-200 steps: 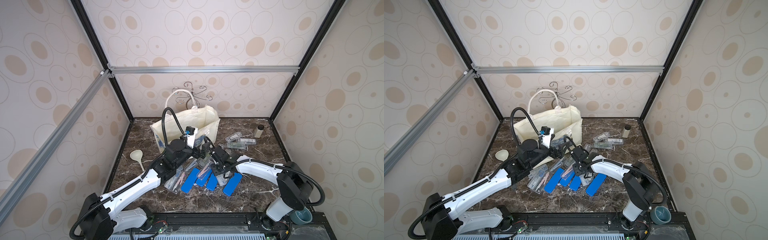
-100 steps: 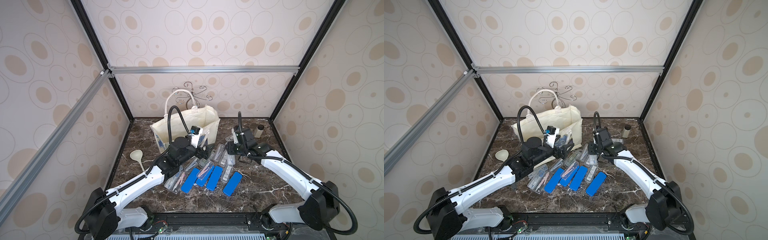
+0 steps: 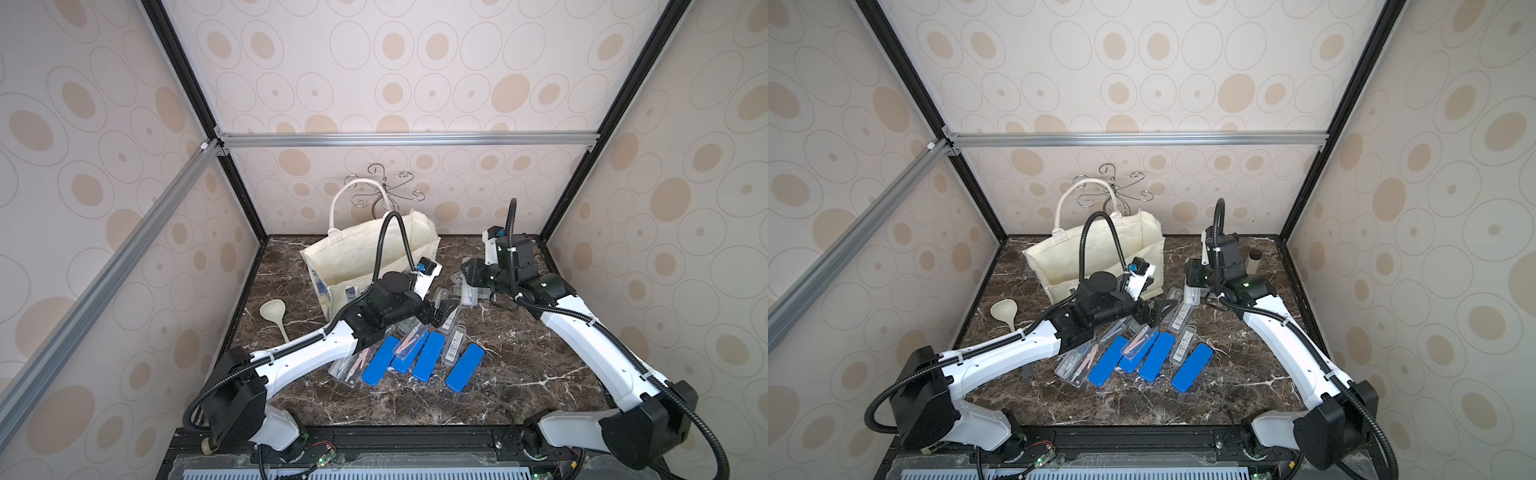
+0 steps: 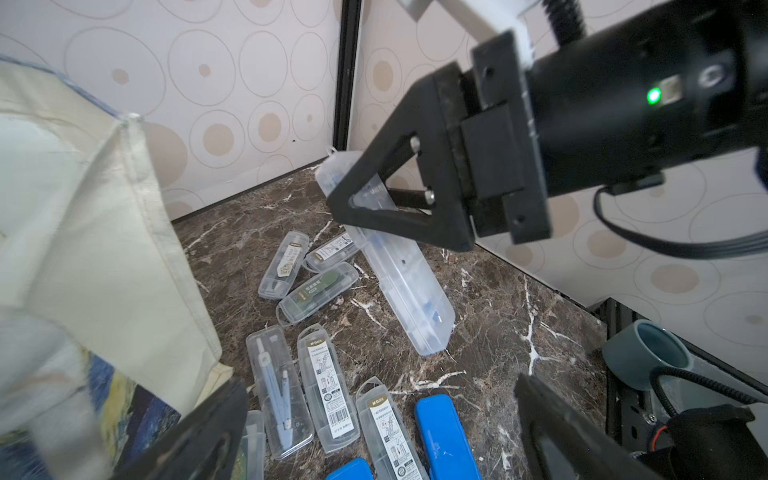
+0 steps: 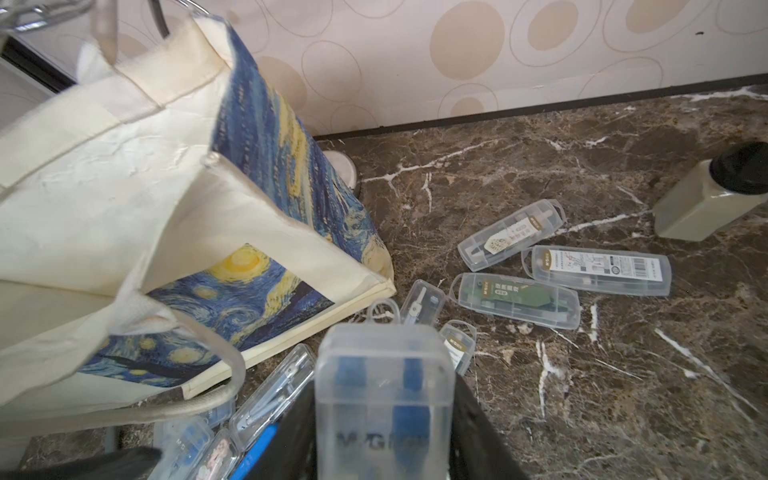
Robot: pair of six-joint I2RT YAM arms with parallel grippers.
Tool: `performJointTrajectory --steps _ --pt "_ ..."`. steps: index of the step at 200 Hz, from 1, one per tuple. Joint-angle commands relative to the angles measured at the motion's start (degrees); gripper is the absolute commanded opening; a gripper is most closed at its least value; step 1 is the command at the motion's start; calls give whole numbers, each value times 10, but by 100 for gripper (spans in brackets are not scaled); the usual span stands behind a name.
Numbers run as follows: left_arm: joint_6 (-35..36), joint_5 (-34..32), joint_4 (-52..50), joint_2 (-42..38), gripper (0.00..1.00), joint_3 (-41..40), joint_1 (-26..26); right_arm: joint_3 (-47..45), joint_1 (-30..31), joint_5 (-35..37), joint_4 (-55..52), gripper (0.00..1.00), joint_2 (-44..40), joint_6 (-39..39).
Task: Put the compass set into the canvas bag
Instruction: Pick up the compass set from the compass set.
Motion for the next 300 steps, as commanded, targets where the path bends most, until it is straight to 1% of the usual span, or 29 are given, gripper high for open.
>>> performJointTrajectory --steps 1,12,15,53,75,89,96,110,117,152,162,196,206,242,268,279,287,291,300 --pt "-12 20 29 28 98 42 -4 -11 -3 -25 41 40 -27 1" --pt "-24 25 29 46 97 52 -4 -16 -3 -31 51 40 -34 3" --pt "-27 26 45 50 96 55 -4 -18 -2 -32 54 40 -36 3" --pt "-68 53 107 91 87 68 -4 -27 -3 -47 71 41 -47 9" --pt "-87 64 139 109 78 73 -3 -30 -3 -54 76 41 -48 12" --pt "-94 72 152 121 70 82 -4 -30 -2 -57 78 41 -47 14" --pt "-96 75 157 126 68 85 -4 -31 -3 -57 79 41 -47 15" --pt "-104 79 168 133 61 89 -4 -36 -3 -58 83 41 -48 18" --pt "-105 82 173 136 60 91 -4 -37 -3 -58 86 41 -48 18" --pt "-113 89 172 150 44 104 -4 -43 -3 -59 92 41 -52 21" --pt "-114 90 172 152 42 106 -4 -45 -3 -59 94 41 -54 21" --pt "-117 92 171 157 30 108 -3 -48 -2 -62 103 41 -56 24" --pt "-118 93 171 158 29 109 -3 -49 -3 -63 105 41 -56 24" --pt "-123 99 173 161 16 113 -1 -54 -3 -70 112 41 -58 25" --pt "-126 103 177 164 12 114 0 -58 -3 -71 116 41 -59 23" --pt "-126 103 177 164 12 114 1 -59 -2 -71 116 43 -59 22" --pt "-125 101 176 164 12 114 1 -60 -3 -71 116 47 -61 21" --pt "-124 100 176 164 12 115 1 -60 -2 -69 116 51 -62 21" --pt "-120 96 170 164 13 116 2 -62 -3 -60 113 68 -66 20"
